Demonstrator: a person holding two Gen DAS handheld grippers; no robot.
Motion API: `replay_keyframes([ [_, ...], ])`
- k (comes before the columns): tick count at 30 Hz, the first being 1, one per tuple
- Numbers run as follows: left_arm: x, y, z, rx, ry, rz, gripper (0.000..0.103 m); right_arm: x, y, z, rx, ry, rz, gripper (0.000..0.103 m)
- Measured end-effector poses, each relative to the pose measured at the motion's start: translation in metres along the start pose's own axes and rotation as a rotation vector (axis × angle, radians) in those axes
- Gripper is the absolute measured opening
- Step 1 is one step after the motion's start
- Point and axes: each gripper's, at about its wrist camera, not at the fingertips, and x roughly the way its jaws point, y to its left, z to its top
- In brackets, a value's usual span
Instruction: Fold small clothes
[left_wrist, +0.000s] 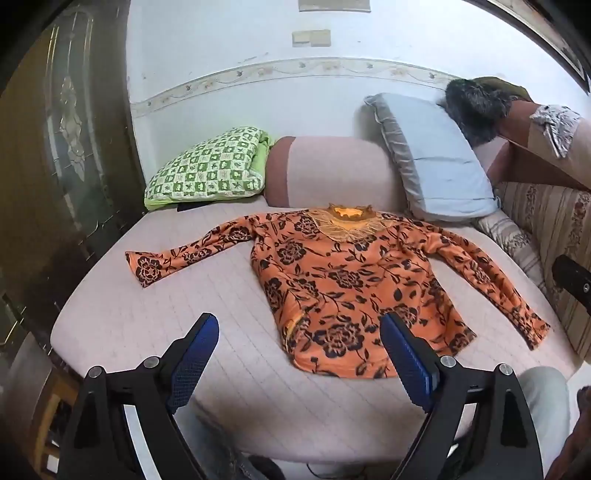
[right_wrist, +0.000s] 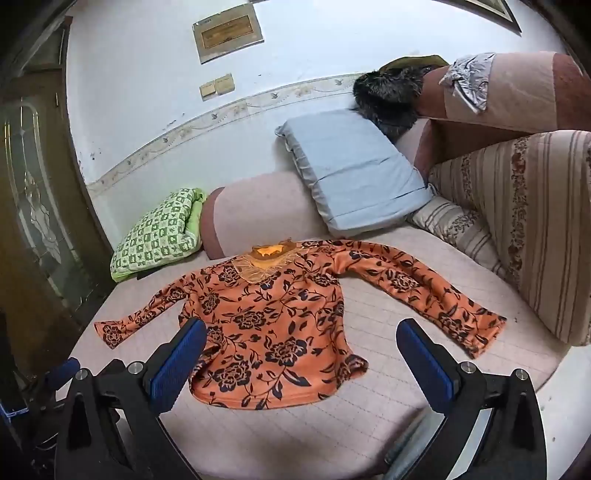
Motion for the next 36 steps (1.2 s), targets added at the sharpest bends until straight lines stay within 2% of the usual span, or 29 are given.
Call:
replay_keyframes([
  [5, 0.035, 0.005, 0.003, -0.019, -0.004, -0.010, 0.089, 0.033, 0.010, 0.003, -0.024, 0.074, 0.003, 0.103],
  [7, 0.057, 0.003, 0.008, -0.005, 0.023, 0.024, 0.089, 0.048, 0.012, 0.004, -0.029, 0.109, 0.015, 0.102],
  [14, 0.102, -0.001, 0.021, -0.018, 0.024, 0.006, 0.090, 0.085, 0.008, 0.005, -0.032, 0.145, 0.003, 0.101],
  [19, 0.111, 0.005, 0.015, -0.055, 0.039, 0.012, 0.090, 0.094, 0.002, 0.000, -0.008, 0.181, -0.026, 0.101],
  [24, 0.120, 0.007, 0.012, -0.051, 0.077, -0.001, 0.090, 0.100, 0.004, -0.003, -0.007, 0.208, -0.020, 0.100],
  [36, 0.097, -0.003, -0.001, -0.023, 0.054, 0.000, 0.090, 0.097, 0.015, -0.004, -0.018, 0.208, -0.002, 0.098],
])
